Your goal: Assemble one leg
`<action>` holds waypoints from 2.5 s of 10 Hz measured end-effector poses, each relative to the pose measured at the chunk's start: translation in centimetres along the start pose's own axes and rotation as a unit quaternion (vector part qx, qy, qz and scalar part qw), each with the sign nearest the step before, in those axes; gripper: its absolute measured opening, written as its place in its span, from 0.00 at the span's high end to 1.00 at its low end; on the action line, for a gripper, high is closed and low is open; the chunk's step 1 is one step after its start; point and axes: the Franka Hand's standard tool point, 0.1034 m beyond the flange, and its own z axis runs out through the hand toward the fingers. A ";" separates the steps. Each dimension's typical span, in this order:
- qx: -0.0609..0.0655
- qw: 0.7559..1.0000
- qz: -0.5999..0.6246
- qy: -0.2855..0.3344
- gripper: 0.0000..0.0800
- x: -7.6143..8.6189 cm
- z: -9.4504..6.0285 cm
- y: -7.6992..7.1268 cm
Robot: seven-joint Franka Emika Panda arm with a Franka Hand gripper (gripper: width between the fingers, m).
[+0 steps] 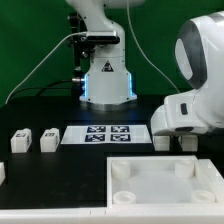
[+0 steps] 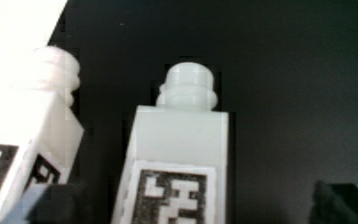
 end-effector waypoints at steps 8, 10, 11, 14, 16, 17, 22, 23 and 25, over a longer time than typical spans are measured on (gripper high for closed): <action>0.000 1.000 0.000 0.000 0.64 0.0 0.0 0.0; 0.000 1.000 -0.001 0.000 0.64 0.0 -0.1 0.1; -0.002 1.000 -0.020 -0.002 0.64 -0.4 -1.3 0.8; 0.001 0.997 -0.066 0.038 0.64 -2.4 -8.6 3.8; 0.010 0.987 -0.058 0.148 0.64 -3.5 -12.8 5.6; 0.012 0.978 -0.050 0.201 0.64 -3.8 -14.3 6.0; 0.012 0.906 -0.047 0.420 0.64 -3.1 -15.6 6.4; 0.013 0.874 -0.054 0.483 0.64 -1.5 -17.0 6.9; 0.003 0.837 -0.068 0.544 0.64 0.6 -21.4 8.5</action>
Offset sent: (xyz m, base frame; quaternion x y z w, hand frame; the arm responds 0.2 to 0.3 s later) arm 0.0000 0.0000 0.0000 0.0000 0.0000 0.0000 1.0000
